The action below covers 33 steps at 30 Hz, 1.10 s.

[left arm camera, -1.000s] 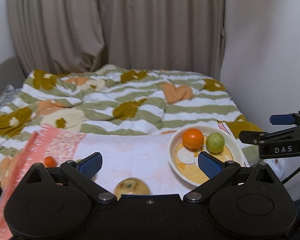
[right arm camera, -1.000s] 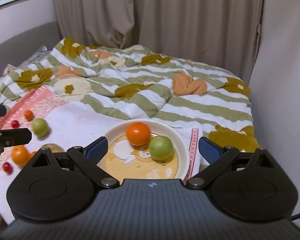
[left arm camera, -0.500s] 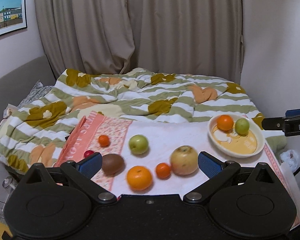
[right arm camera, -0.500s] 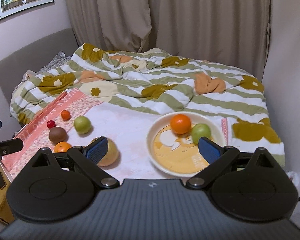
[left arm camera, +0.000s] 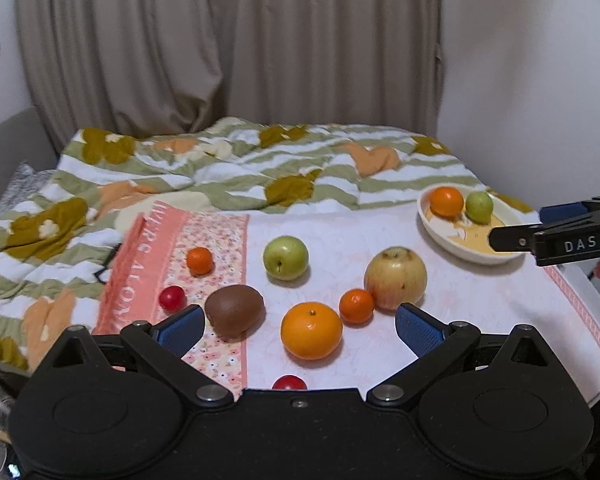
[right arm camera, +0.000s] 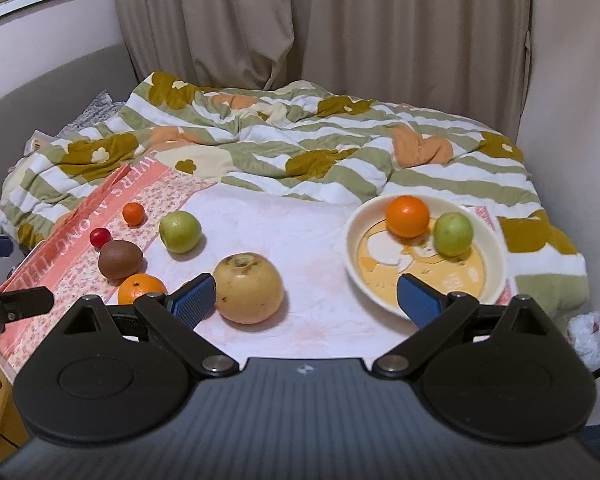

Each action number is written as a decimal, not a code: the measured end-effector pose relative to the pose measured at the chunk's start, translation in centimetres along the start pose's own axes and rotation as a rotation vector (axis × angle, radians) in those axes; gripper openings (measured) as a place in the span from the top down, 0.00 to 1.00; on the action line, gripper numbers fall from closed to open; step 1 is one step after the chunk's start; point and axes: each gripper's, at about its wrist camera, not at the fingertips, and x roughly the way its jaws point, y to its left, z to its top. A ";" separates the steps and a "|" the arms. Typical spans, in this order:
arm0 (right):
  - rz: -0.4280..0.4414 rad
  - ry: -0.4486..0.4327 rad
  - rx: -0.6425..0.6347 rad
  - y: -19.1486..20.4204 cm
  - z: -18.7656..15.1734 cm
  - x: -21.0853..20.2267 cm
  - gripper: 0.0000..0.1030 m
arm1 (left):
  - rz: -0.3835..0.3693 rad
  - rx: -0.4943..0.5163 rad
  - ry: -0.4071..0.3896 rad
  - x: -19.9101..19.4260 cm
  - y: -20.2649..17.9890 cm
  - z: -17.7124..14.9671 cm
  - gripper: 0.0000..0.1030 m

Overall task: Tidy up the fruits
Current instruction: 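Move both tools back toward the remaining fruits on the cloth, then grasp the orange with the left tool while the right tool grasps the yellow apple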

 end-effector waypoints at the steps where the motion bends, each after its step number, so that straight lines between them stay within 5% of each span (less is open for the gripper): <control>1: -0.001 0.000 -0.002 0.4 -0.3 0.5 0.00 | -0.018 0.007 0.009 0.7 0.4 -0.1 0.01; 11: 0.028 0.041 -0.043 2.8 -2.4 6.3 0.00 | -0.123 0.090 0.074 7.3 2.2 -1.5 0.03; 27: 0.128 0.085 -0.122 2.5 -2.3 11.1 0.00 | -0.164 0.101 0.181 12.5 1.0 -1.8 0.36; 33: 0.170 0.092 -0.146 2.5 -2.1 11.8 0.00 | -0.156 0.082 0.193 12.6 1.1 -1.7 0.37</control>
